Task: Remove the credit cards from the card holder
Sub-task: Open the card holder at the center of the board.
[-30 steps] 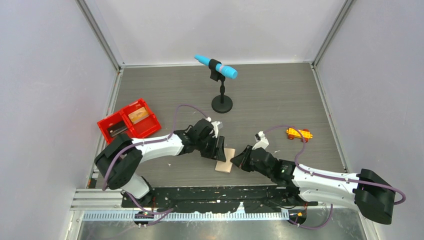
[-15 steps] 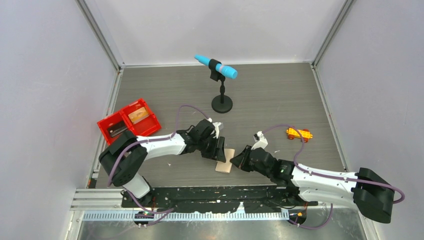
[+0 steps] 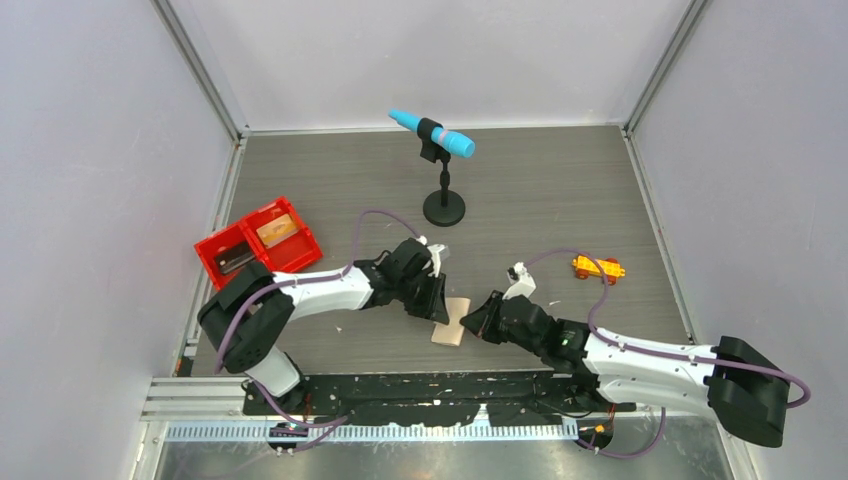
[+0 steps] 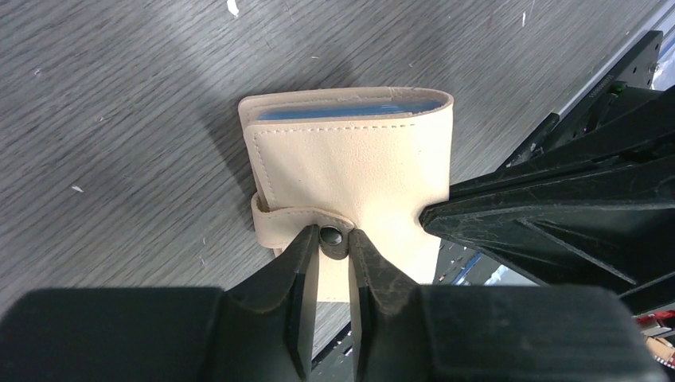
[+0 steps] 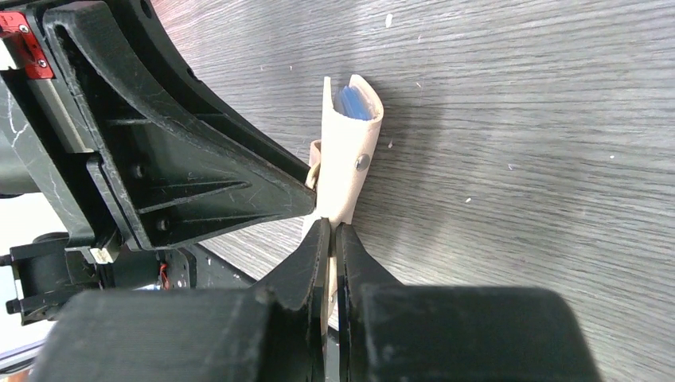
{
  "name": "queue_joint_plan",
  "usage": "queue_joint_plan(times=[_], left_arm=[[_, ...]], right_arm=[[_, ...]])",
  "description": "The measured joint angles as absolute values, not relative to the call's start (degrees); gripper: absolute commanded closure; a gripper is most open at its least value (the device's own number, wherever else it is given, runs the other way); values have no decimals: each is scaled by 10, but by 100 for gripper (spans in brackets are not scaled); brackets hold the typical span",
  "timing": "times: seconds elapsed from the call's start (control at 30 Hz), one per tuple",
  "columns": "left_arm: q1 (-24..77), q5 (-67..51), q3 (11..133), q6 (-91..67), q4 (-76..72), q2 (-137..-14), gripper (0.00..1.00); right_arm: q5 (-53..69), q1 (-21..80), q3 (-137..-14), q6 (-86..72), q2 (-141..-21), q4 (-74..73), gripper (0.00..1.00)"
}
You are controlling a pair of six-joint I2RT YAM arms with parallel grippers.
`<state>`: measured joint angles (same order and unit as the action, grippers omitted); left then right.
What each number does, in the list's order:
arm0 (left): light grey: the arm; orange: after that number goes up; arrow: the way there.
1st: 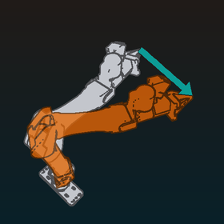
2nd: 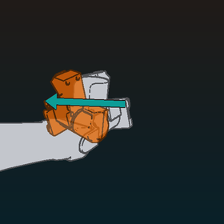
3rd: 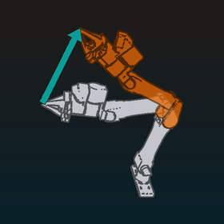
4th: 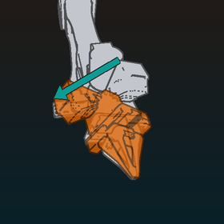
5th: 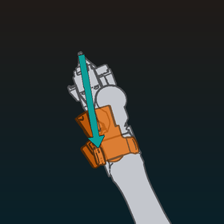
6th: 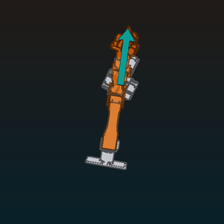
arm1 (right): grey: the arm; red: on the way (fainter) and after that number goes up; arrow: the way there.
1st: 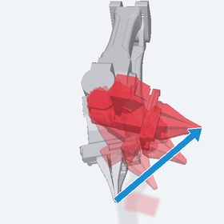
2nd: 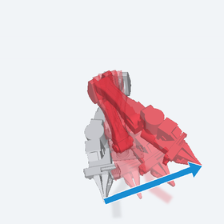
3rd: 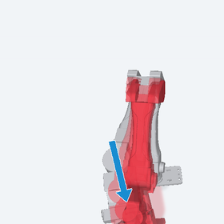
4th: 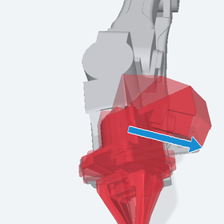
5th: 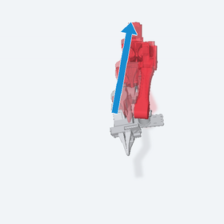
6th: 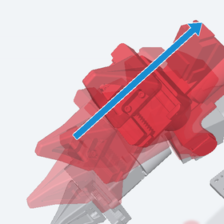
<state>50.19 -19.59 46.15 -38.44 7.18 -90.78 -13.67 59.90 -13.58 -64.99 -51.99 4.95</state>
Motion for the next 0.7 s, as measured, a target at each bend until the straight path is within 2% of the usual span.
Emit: queue_joint_plan(times=[0.23, 0.47, 0.6, 0.7], left_arm=[[503, -183, 462, -381, 81, -891, 100], [503, -169, 460, -376, 92, -876, 100], [503, -167, 455, -374, 99, -861, 100], [503, -165, 449, -374, 102, -845, 100]], right_arm=[[-146, 601, -127, -646, -482, 37, 95], [-161, 601, -124, -638, -462, 18, 94], [-168, 599, -124, -628, -462, 9, 81], [-174, 596, -127, -615, -462, -9, 63]])
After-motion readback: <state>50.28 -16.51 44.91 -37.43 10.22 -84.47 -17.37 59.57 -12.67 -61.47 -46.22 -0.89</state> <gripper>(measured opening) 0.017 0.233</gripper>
